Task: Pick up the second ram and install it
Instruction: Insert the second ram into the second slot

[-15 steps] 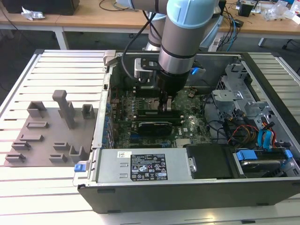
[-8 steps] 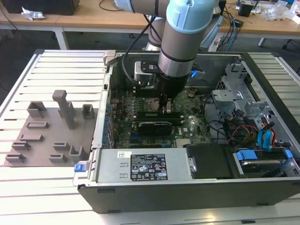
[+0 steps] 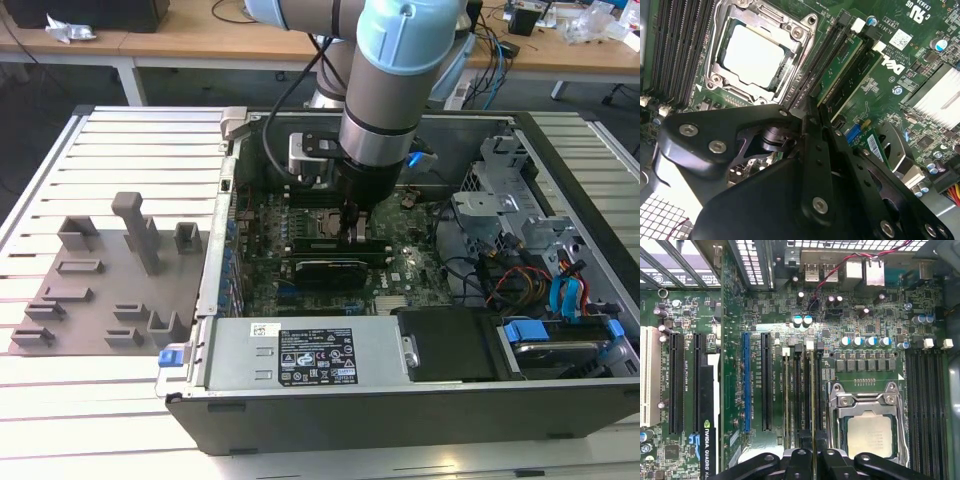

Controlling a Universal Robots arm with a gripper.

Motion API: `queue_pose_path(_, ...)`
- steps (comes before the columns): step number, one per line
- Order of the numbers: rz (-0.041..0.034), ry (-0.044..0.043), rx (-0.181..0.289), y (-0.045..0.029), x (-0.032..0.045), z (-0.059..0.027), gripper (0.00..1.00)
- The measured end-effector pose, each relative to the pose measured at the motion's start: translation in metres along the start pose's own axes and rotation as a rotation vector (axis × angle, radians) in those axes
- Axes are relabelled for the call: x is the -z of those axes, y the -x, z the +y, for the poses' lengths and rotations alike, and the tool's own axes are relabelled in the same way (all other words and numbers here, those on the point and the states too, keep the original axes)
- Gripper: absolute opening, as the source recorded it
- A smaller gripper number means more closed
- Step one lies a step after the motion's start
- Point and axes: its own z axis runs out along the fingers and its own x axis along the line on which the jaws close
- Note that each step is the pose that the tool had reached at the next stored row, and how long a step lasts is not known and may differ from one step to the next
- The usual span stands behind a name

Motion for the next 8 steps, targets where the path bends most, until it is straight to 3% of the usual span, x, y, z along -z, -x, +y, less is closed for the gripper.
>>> queue_pose_path(8,0.0005,0.0001,0.002,-0.0003,-0.0027,-0.0003,0.13)
